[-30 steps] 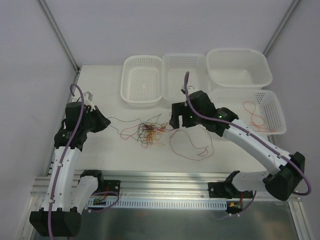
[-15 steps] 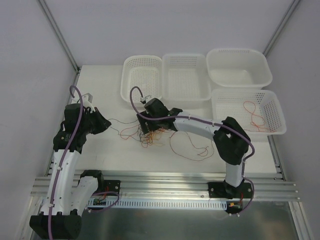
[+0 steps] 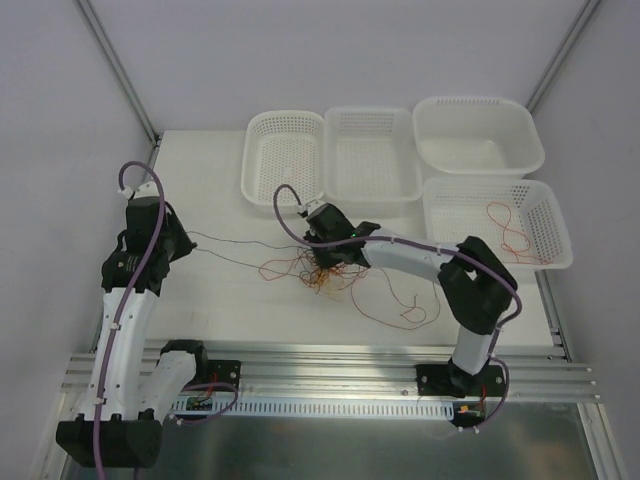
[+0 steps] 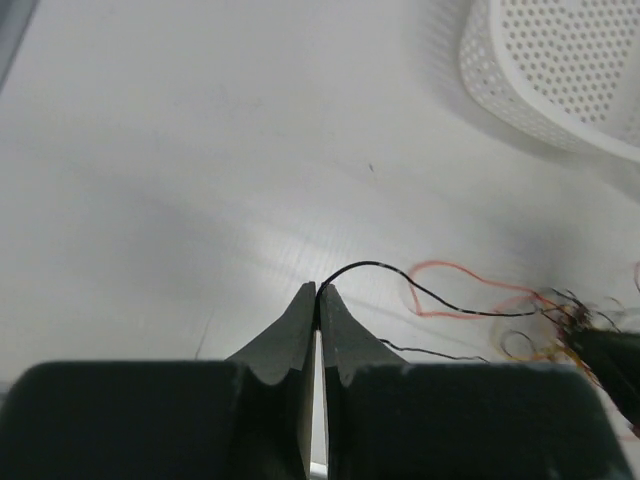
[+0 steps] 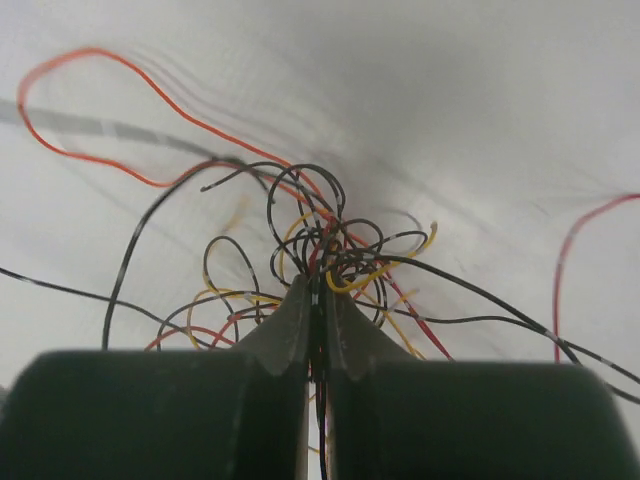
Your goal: Untangle the cables
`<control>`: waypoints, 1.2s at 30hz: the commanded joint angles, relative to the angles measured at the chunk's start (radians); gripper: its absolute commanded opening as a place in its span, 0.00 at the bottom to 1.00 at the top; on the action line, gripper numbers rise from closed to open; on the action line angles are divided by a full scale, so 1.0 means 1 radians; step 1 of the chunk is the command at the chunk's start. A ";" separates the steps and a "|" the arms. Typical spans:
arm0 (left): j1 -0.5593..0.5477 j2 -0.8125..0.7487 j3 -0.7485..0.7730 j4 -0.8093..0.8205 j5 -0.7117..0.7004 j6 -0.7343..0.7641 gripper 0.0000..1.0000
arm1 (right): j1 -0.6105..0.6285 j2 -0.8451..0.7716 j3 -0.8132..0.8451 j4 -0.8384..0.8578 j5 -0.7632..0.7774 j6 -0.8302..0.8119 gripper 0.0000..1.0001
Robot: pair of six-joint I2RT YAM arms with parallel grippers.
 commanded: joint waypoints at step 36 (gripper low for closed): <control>0.562 0.387 -0.144 0.204 0.104 -0.177 0.00 | -0.786 -0.925 -0.021 -0.458 -0.500 -0.046 0.01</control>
